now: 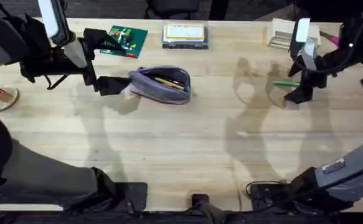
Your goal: Unzip the bag, pick up the pens from the table one at a time and place them inside, then zip the bag closed.
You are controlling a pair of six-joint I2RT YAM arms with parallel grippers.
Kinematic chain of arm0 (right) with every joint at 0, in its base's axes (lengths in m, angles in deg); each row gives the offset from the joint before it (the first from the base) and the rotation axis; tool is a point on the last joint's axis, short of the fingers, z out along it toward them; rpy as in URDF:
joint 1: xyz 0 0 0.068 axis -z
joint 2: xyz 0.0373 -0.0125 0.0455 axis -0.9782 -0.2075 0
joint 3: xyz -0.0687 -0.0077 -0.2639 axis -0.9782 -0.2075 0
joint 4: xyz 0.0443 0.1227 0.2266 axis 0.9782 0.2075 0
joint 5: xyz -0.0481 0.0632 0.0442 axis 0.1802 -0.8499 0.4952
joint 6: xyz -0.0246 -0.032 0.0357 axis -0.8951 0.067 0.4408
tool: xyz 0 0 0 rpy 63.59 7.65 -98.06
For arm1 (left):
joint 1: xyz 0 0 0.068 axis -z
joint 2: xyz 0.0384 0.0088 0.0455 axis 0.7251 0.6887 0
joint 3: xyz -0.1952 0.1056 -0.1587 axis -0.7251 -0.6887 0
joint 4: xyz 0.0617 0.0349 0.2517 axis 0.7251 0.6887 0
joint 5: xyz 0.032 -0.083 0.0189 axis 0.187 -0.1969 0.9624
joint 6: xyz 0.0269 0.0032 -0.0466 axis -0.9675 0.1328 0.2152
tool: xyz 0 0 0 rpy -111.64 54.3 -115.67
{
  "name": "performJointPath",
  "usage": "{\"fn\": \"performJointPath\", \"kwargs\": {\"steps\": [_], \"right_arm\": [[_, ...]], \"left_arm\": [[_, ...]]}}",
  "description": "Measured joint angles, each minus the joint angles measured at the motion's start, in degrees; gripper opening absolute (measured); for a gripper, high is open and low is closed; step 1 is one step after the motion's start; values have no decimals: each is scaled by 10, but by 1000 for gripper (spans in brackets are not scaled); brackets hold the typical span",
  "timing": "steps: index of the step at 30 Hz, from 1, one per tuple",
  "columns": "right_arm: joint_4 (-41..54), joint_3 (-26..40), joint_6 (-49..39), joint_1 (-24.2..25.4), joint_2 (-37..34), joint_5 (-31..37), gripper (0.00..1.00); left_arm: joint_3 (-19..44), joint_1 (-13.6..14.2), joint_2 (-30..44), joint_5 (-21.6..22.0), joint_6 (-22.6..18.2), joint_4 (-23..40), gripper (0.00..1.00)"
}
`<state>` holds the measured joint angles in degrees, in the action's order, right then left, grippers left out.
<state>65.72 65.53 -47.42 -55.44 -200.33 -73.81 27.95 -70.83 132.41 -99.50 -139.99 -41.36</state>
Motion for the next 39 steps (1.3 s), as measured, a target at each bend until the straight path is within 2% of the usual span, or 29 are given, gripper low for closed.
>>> {"fn": "performJointPath", "kwargs": {"steps": [9, 21, 22, 25, 29, 30, 32, 34, 39], "right_arm": [[41, 5, -4, 1, -10, -26, 998], [42, 5, -6, 1, -10, -27, 997], [42, 5, -8, 1, -10, -27, 954], [42, 5, -10, 0, -11, -29, 678], [42, 5, -12, -1, -11, -28, 435], [41, 5, -12, -1, -11, -26, 352], [41, 7, -11, -2, -11, -20, 81], [43, 10, -10, -7, -11, -11, 39], [46, 12, -10, -13, -10, -1, 35]], "left_arm": [[0, 0, 0, 0, 0, 0, 992], [0, 0, 0, 0, 0, 0, 992], [0, 0, 0, 0, 0, 0, 992], [0, 0, 0, 0, 0, 0, 992], [0, 0, 0, 0, 0, 0, 992], [0, 0, 0, 0, 0, 0, 992], [0, 0, 0, 0, 0, 0, 992], [0, 0, 0, 0, 0, 0, 992], [0, 0, 0, 0, 0, 0, 992]]}}
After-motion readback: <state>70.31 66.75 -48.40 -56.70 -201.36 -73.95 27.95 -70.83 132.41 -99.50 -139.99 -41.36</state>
